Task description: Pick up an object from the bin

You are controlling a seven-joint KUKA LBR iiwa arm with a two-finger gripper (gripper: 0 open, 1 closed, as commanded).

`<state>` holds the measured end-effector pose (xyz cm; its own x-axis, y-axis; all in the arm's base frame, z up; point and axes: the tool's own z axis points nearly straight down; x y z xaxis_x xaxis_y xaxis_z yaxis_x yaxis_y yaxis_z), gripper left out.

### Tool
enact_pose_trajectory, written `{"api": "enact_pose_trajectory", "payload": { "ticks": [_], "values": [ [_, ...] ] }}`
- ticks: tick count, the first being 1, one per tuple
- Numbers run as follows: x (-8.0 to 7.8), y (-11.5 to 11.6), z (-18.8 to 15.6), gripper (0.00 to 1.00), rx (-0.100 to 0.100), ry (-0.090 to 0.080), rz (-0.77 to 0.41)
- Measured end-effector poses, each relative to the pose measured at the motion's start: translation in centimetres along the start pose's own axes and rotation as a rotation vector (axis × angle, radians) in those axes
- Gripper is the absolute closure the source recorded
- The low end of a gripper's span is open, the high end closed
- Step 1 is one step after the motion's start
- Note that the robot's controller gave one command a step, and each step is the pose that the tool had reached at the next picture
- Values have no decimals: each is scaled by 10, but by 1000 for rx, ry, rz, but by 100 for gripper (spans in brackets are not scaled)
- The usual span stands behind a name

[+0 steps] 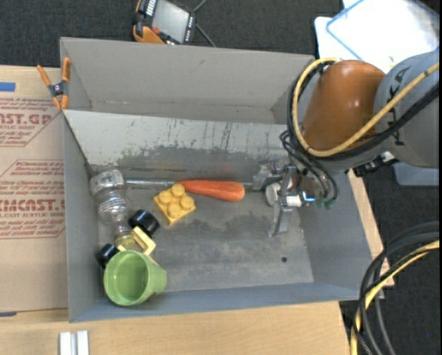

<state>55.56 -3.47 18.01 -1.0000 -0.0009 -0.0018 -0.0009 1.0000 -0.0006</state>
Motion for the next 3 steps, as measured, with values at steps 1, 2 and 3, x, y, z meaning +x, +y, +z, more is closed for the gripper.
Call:
{"api": "enact_pose_trajectory", "payload": {
  "ticks": [1, 2, 3],
  "values": [
    [0, 0, 0, 0, 0, 0, 0],
    [-8, -37, 41, 0, 0, 1, 39],
    [-24, -25, 48, 0, -2, -7, 47]
  ]
}}
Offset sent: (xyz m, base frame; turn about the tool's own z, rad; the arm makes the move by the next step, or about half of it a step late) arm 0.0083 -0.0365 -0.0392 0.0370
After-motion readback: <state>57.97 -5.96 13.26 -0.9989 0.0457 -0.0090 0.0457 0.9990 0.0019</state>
